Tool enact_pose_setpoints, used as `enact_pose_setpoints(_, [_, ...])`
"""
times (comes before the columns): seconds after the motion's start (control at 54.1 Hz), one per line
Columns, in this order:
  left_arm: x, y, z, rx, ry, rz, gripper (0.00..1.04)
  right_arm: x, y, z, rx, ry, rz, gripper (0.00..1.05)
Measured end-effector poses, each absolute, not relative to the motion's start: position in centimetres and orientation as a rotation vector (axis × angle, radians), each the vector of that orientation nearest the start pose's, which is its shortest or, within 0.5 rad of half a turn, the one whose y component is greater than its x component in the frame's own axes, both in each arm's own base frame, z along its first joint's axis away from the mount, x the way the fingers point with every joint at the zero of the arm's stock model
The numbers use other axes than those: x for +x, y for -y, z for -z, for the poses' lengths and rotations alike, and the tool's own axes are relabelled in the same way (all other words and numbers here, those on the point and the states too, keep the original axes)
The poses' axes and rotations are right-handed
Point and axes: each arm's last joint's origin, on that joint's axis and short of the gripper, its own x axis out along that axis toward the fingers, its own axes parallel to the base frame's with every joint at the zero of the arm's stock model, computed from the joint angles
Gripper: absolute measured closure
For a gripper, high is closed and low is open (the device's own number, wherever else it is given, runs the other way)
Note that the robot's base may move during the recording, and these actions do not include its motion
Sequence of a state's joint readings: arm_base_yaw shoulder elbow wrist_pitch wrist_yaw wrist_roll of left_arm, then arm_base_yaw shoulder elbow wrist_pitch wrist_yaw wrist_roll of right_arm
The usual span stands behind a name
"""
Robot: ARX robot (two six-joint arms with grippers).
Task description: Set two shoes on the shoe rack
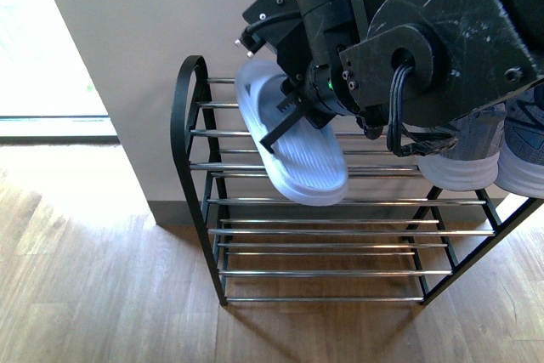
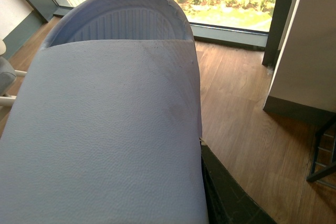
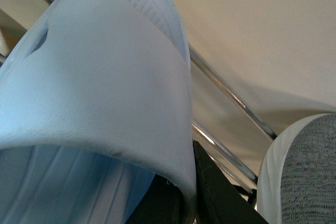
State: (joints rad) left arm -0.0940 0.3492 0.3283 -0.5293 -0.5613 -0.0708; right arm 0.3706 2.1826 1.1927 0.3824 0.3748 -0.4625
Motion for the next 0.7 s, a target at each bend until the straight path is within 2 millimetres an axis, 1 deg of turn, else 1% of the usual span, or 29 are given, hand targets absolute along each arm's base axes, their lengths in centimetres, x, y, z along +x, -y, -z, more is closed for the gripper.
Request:
enact_pose_setpoints(0.111, [9.8, -0.6, -20.0, 0.111, -0.509, -0.473, 1.02, 41.5, -13.5, -8.5, -0.684, -0.594, -0.098, 1.03])
enact_pose_setpoints(0.277, [9.8, -0.6, -20.0, 0.111, -0.509, -0.473, 1.02, 42.7, -11.7, -8.2, -0.687, -0.614, -0.05, 1.03])
enact_pose_setpoints(0.388, [9.8, -0.6, -20.0, 0.111, -0.509, -0.473, 1.02, 43.9, -10.0, -8.0, -0.689, -0.616, -0.007, 1.03])
enact_pose_setpoints(0.629, [9.8, -0.6, -20.0, 0.11, -0.509, -0.473, 1.02, 45.0, -7.9, -7.6, -0.721, -0.614, 0.033, 1.03])
enact_pose_setpoints(0.703, [9.8, -0.6, -20.0, 0.111, -0.509, -0.473, 1.02, 45.1, -7.7, -7.6, -0.732, -0.606, 0.031, 1.03])
